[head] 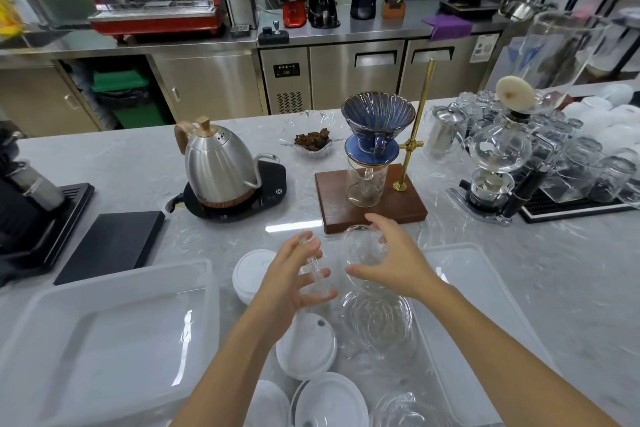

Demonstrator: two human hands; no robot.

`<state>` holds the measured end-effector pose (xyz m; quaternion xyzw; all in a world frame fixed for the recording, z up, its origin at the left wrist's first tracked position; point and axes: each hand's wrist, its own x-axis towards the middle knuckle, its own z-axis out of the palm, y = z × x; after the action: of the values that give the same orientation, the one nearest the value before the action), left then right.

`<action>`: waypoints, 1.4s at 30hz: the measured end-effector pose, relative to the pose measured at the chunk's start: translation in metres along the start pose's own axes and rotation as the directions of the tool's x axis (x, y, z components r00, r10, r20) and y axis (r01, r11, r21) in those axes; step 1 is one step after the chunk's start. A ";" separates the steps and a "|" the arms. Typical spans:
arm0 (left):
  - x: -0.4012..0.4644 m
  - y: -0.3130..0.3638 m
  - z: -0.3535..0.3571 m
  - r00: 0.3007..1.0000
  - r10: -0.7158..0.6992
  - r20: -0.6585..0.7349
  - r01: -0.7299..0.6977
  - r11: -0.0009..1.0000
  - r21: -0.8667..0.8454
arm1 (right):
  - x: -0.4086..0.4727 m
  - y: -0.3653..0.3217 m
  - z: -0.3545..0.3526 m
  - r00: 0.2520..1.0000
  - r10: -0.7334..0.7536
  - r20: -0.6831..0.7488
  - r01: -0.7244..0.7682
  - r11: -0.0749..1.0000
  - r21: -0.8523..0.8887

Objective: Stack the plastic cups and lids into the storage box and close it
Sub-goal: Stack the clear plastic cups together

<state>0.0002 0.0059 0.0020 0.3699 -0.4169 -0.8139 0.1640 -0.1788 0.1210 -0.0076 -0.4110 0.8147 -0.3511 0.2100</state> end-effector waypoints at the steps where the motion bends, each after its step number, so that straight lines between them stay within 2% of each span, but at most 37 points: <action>1: 0.000 0.000 0.002 1.000 -0.004 0.007 0.004 1.000 0.006 | -0.004 -0.003 -0.001 1.000 -0.030 0.003 0.029 0.999 0.032; 3: -0.001 0.000 0.006 1.000 -0.010 0.028 0.009 1.000 0.021 | -0.011 -0.009 -0.002 0.997 -0.070 0.015 0.069 0.995 0.068; 6: -0.003 -0.003 0.009 0.998 -0.020 0.067 0.018 1.000 0.021 | -0.016 -0.013 -0.001 0.998 -0.056 0.013 0.054 0.990 0.129; 12: -0.009 -0.007 0.014 0.995 -0.034 0.093 0.031 0.999 0.026 | -0.023 -0.018 0.000 0.994 0.000 -0.109 0.040 0.929 0.368; 19: -0.023 -0.018 0.027 0.991 0.116 0.071 -0.128 0.971 0.201 | -0.045 -0.033 0.017 0.982 0.058 -0.178 0.060 0.803 0.594; 22: -0.029 -0.020 0.032 0.976 0.198 0.095 -0.216 0.942 0.258 | -0.053 -0.037 0.027 0.987 0.096 -0.127 0.022 0.710 0.703; 25: -0.030 -0.020 0.034 0.969 0.230 0.086 -0.244 0.935 0.257 | -0.061 -0.042 0.035 0.989 0.127 -0.073 -0.021 0.616 0.787; 28: -0.030 -0.019 0.034 0.963 0.260 0.068 -0.269 0.931 0.246 | -0.066 -0.044 0.040 0.993 0.103 -0.059 -0.014 0.599 0.801; 32: -0.031 -0.019 0.032 0.955 0.293 0.038 -0.292 0.917 0.273 | -0.070 -0.043 0.040 0.999 0.035 0.035 -0.049 0.554 0.831; 34: -0.030 -0.018 0.031 0.952 0.305 -0.004 -0.289 0.907 0.306 | -0.069 -0.041 0.034 0.999 -0.004 0.039 -0.030 0.575 0.818; 36: -0.031 -0.016 0.028 0.949 0.310 -0.054 -0.278 0.907 0.317 | -0.061 -0.033 0.023 0.999 0.010 -0.053 0.032 0.682 0.730; 37: -0.031 -0.014 0.027 0.947 0.312 -0.076 -0.274 0.908 0.317 | -0.055 -0.028 0.014 0.991 0.040 -0.131 0.052 0.776 0.628; 39: -0.031 -0.013 0.023 0.945 0.310 -0.103 -0.263 0.909 0.322 | -0.042 -0.013 -0.002 0.972 0.104 -0.212 -0.026 0.939 0.342; 42: -0.029 -0.017 0.018 0.949 0.292 -0.119 -0.241 0.915 0.323 | -0.027 0.006 -0.009 0.984 0.171 -0.058 -0.172 0.985 -0.011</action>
<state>0.0076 0.0426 0.0092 0.3961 -0.5688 -0.6766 0.2488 -0.1720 0.1497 -0.0050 -0.3307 0.8554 -0.3369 0.2130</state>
